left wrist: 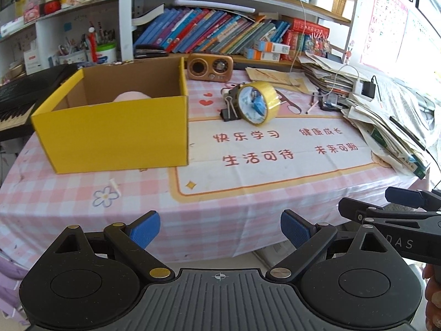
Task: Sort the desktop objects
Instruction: 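Withdraw both tools from the box back over the table, then move the right tool to the yellow tape roll and grasp it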
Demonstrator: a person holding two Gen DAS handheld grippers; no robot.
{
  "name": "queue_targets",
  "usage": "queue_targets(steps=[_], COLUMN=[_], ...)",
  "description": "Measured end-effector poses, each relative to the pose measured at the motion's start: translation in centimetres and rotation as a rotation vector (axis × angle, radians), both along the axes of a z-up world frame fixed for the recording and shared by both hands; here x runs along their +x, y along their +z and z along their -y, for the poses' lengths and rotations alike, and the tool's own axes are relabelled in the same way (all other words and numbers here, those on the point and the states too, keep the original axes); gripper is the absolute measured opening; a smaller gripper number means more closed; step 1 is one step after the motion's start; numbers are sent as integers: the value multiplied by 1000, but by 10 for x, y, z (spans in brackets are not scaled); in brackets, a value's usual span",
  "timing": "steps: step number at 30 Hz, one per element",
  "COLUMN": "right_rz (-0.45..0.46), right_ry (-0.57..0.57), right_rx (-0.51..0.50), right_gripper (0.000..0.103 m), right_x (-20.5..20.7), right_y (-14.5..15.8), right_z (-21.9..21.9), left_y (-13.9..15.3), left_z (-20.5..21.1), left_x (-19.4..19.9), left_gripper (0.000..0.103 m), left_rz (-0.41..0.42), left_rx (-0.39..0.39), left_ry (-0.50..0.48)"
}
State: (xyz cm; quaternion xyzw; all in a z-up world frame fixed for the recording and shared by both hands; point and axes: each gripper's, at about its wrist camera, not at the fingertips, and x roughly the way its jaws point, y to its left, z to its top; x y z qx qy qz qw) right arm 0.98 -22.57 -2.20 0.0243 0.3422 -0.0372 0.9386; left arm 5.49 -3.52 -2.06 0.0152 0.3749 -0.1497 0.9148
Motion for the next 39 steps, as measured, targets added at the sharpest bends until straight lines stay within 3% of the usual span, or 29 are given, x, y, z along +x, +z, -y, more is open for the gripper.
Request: queue_targets(steps=[20,39], right_rz=[-21,-16], right_ry=[-3,140], right_rx=[-15,12], right_gripper=[81,80], right_x=[69,143], right_y=[0,-7], right_z=[51,92], left_y=[-5,-7], left_z=[57,91], left_x=[62,91], left_gripper=[96,96], left_rz=[-20,-38], left_rx=[-14,12], left_ry=[-53,63])
